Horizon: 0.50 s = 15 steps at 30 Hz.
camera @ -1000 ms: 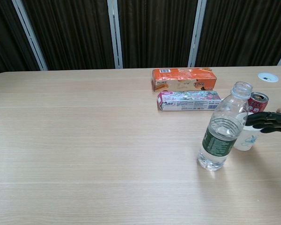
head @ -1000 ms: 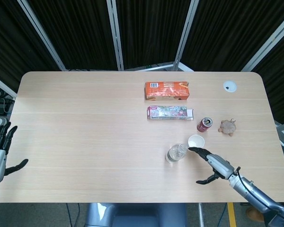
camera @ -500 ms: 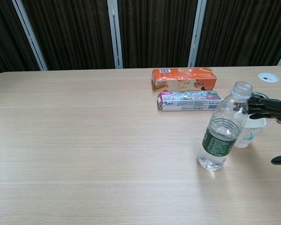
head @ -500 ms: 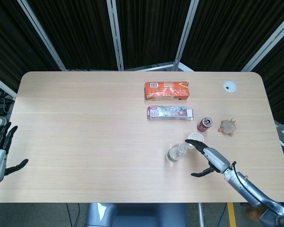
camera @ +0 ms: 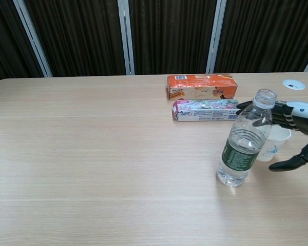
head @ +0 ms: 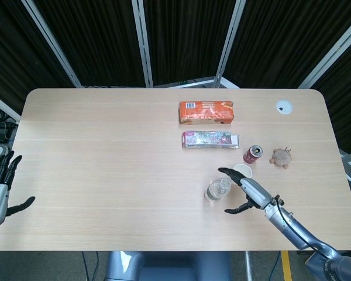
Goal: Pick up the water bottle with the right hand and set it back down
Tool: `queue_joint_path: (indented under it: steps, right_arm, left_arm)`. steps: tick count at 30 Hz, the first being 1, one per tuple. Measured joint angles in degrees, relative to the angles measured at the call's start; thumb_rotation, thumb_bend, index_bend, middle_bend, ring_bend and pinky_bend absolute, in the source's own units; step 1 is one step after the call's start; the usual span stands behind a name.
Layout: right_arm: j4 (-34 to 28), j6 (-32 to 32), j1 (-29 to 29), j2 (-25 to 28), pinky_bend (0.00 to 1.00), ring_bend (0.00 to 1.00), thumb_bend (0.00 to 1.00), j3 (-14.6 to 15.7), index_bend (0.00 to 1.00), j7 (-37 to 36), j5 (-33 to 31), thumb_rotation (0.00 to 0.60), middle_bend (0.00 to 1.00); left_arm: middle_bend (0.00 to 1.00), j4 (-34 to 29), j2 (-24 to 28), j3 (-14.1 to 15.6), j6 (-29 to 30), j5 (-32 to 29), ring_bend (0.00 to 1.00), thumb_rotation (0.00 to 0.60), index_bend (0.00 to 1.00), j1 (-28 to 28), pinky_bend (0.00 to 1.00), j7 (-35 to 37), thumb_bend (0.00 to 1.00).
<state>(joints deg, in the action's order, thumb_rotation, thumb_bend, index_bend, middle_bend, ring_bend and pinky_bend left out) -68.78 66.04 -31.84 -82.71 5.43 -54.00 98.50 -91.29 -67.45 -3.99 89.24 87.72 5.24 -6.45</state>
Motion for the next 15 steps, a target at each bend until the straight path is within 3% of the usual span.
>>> queue_joint_path:
  steps: [15]
  right_arm:
    - [-0.2,-3.1,-3.2,-4.4,0.10,0.00,0.00,-1.5,0.00,4.3,-1.0,0.600,0.03]
  left_arm:
    - [0.00,0.1,-0.1,-0.4,-1.2,-1.5,0.00,0.600,0.00,0.4,0.00,0.0,0.00]
